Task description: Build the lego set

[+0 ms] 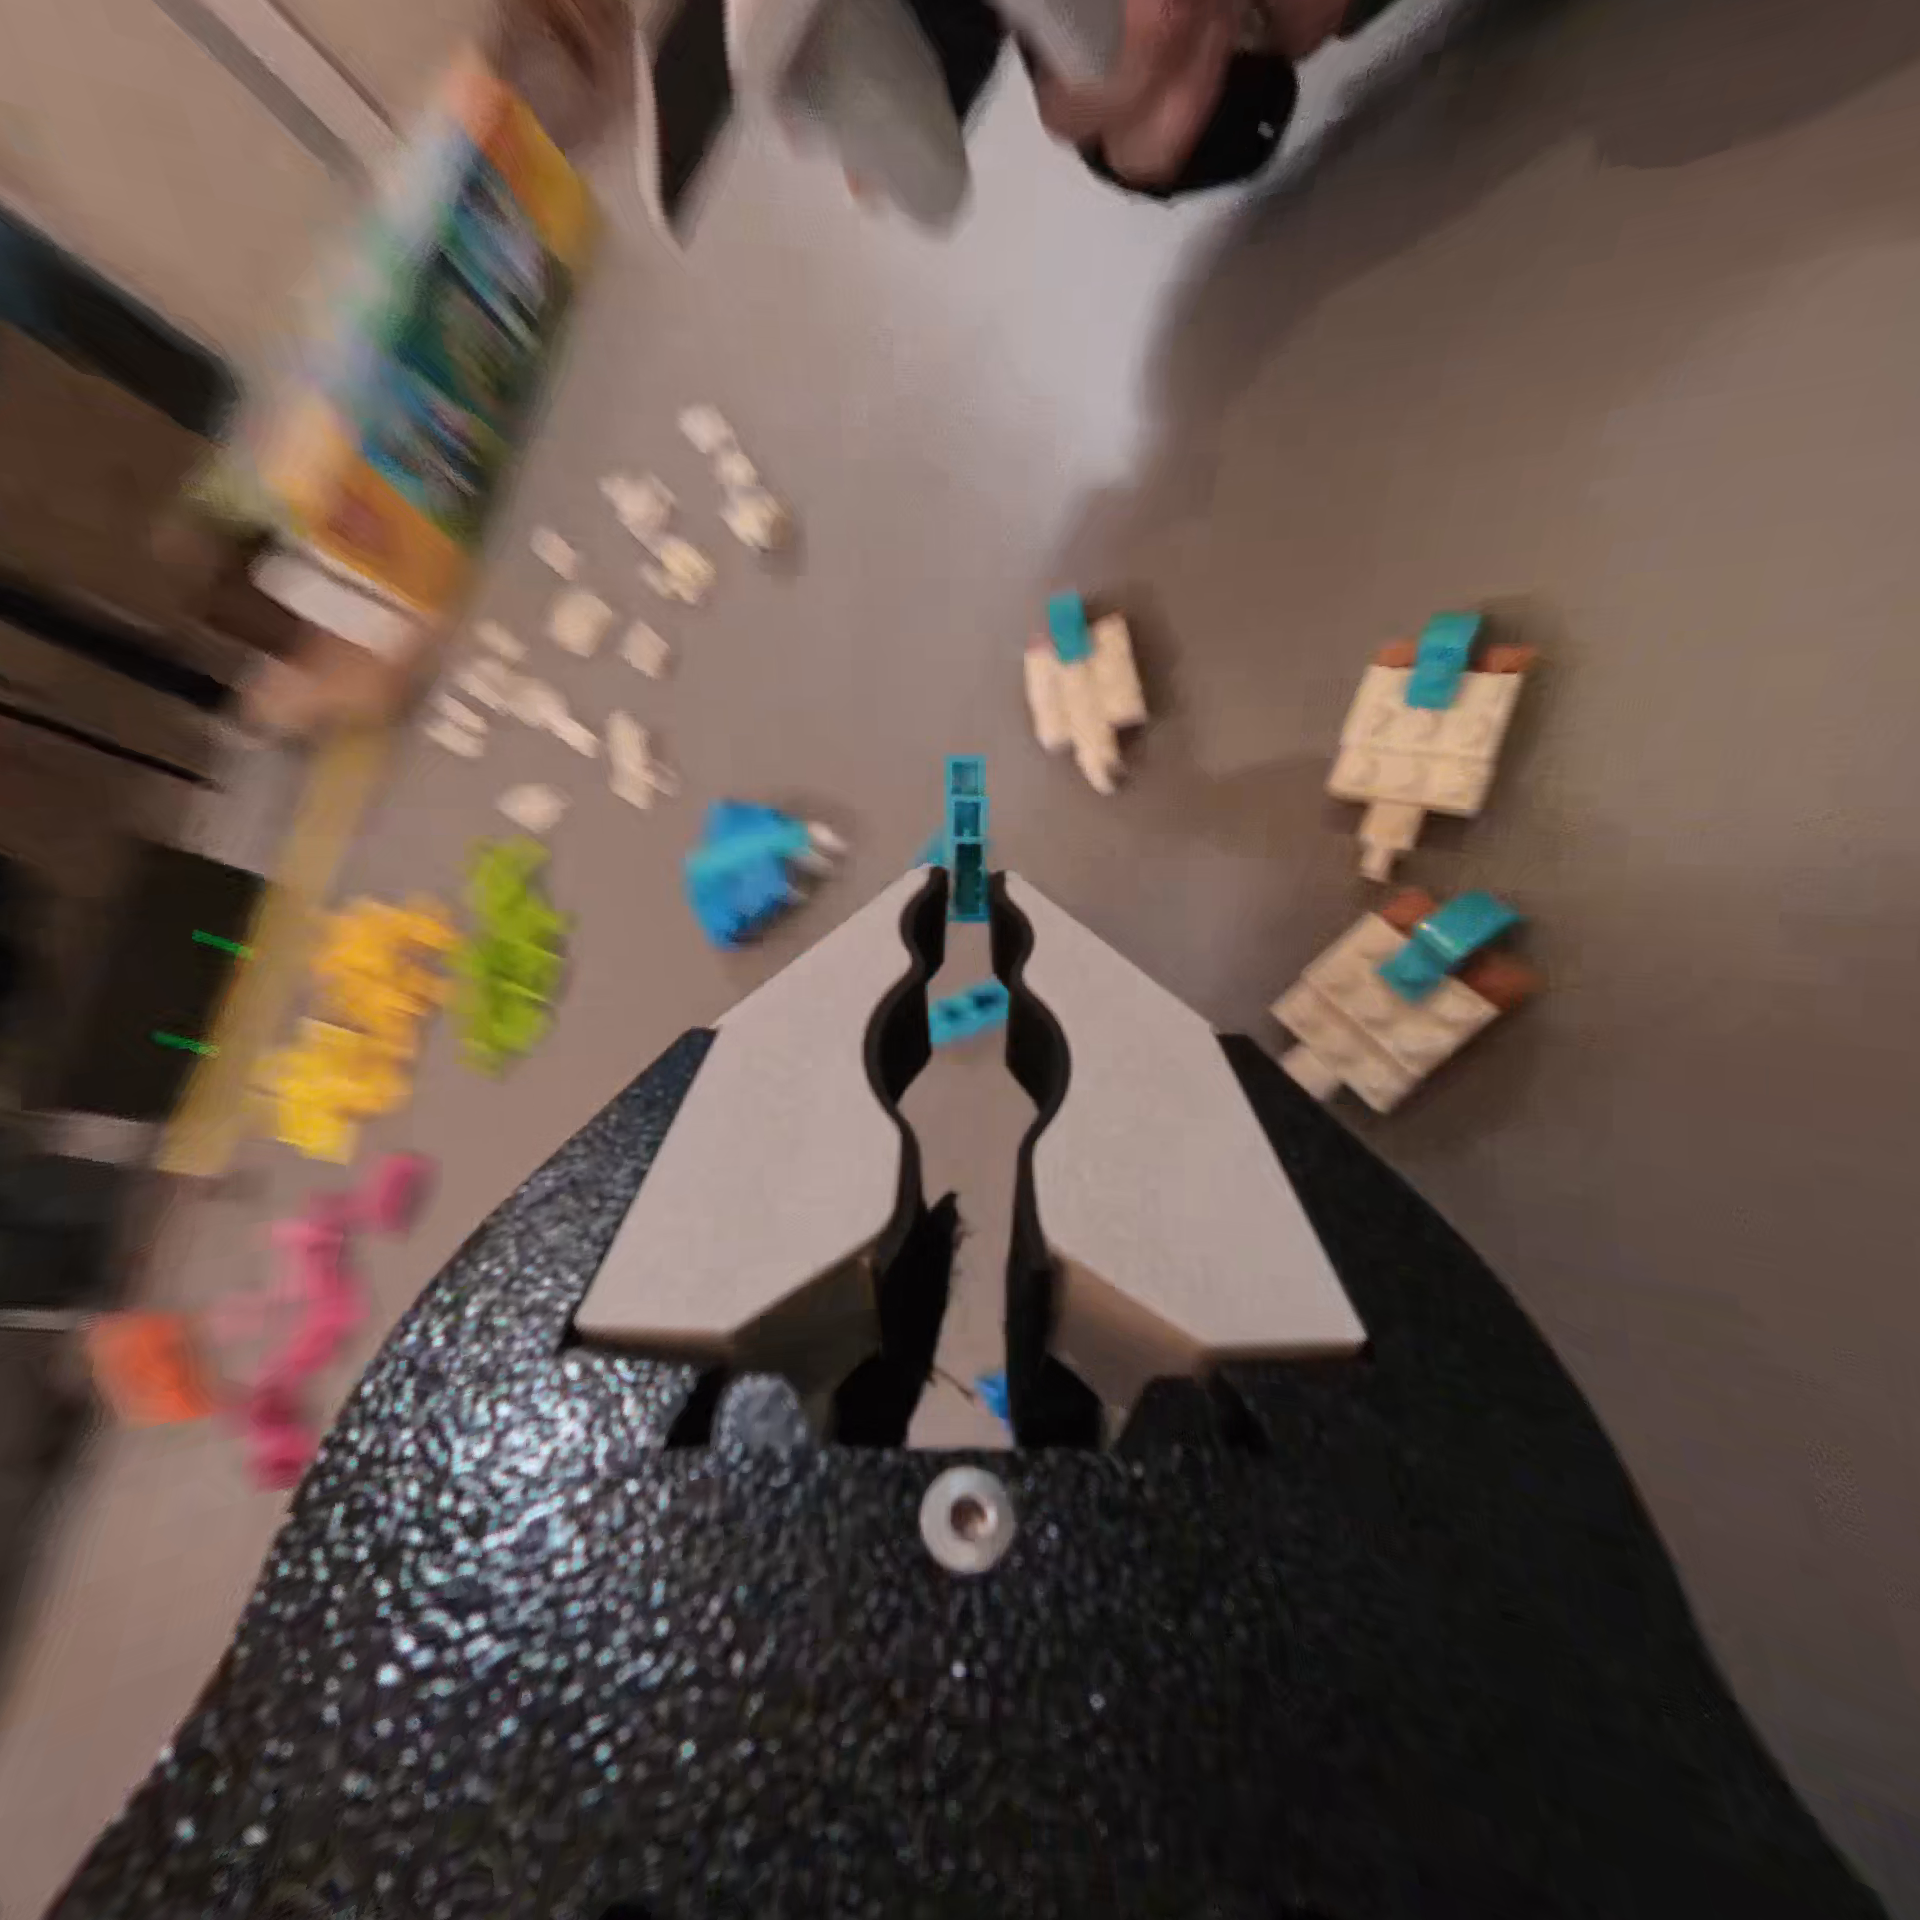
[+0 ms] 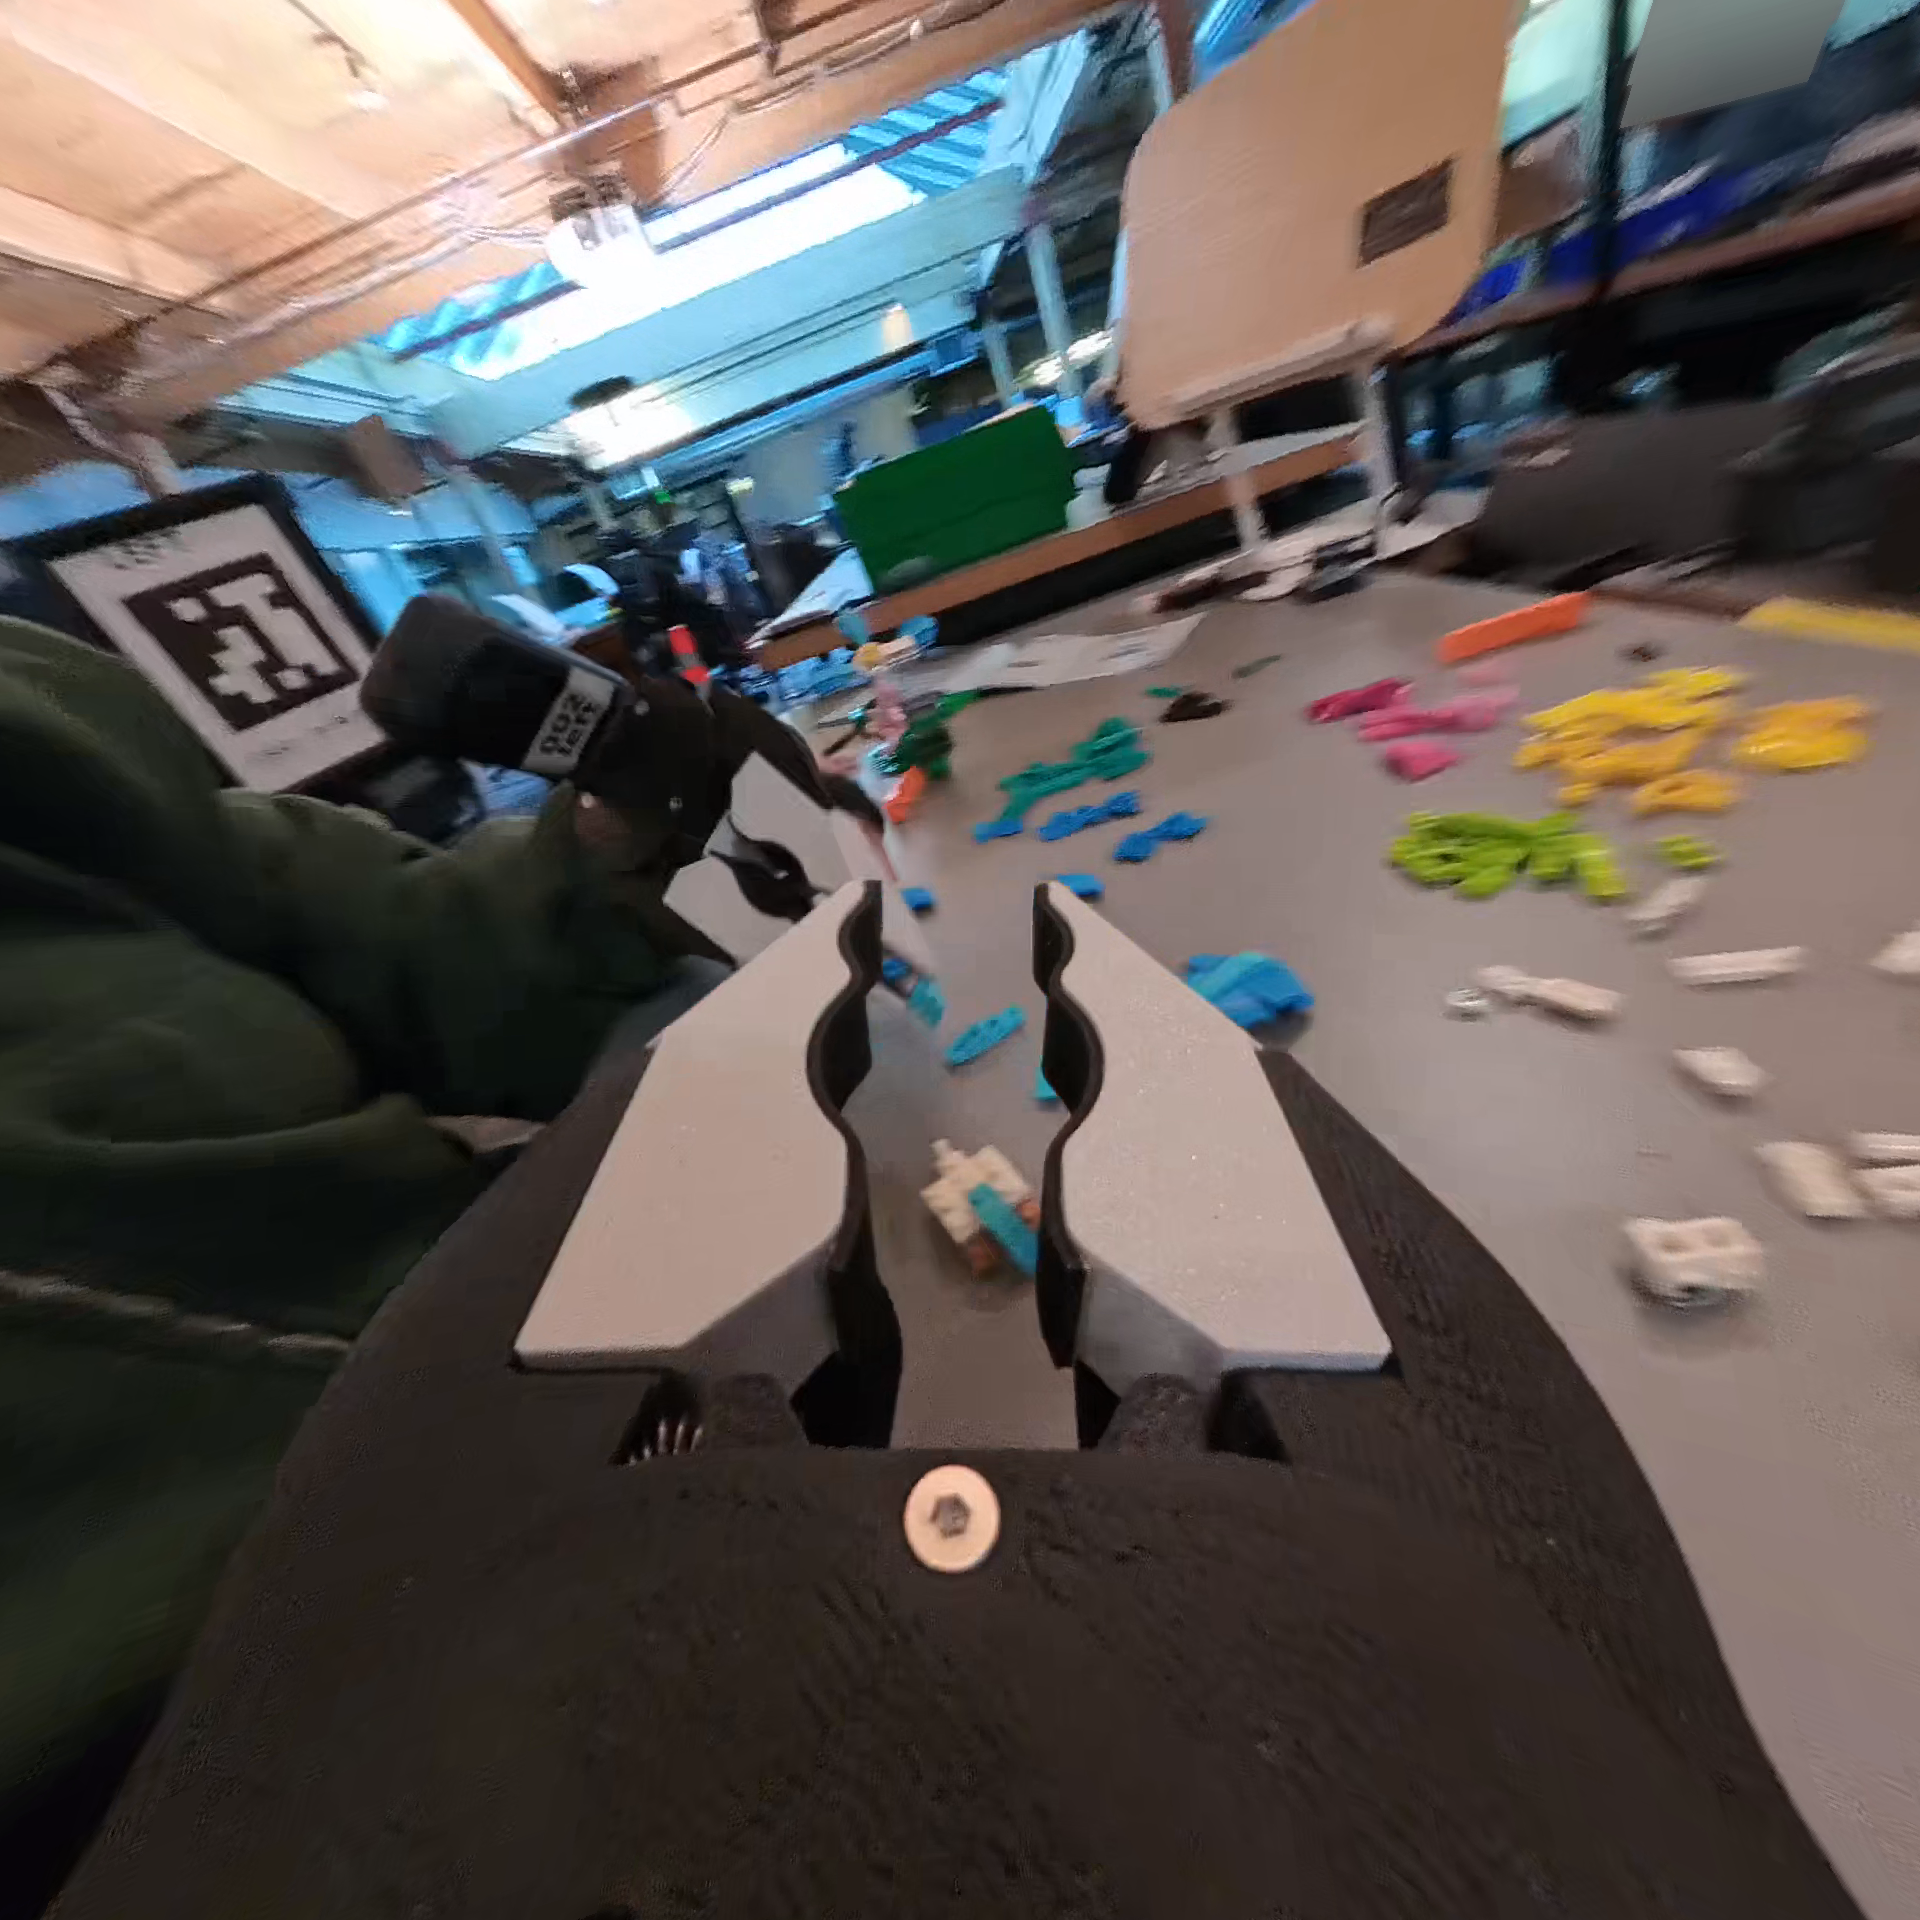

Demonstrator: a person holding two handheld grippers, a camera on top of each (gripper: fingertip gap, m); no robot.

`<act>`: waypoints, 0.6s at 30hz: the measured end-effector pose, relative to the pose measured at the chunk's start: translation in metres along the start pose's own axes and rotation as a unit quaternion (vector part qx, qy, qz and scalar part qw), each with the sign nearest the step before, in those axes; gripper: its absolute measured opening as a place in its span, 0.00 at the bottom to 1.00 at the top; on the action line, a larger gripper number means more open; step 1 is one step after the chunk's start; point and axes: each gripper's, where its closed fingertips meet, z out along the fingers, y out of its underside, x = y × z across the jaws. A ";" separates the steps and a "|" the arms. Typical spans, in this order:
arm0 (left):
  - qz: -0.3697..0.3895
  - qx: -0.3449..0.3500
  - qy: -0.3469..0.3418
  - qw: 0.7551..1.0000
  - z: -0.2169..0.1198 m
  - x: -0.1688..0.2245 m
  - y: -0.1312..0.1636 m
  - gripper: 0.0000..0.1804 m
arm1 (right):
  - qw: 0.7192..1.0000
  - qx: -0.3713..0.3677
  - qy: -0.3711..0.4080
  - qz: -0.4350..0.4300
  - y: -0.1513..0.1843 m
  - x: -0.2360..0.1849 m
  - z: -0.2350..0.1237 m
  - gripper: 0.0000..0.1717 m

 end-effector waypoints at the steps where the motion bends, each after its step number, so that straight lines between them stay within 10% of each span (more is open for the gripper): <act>1: 0.059 0.020 -0.048 0.997 -0.003 -0.007 -0.012 0.03 | 1.000 -0.011 -0.016 0.016 0.004 -0.005 0.004 0.16; 7: 0.245 0.051 -0.158 0.955 -0.005 -0.008 -0.047 0.03 | 0.995 -0.073 -0.068 0.024 0.027 -0.028 0.019 0.12; 18: 0.285 0.060 -0.165 0.942 -0.001 -0.001 -0.056 0.03 | 0.989 -0.132 -0.060 -0.040 0.048 -0.033 0.026 0.03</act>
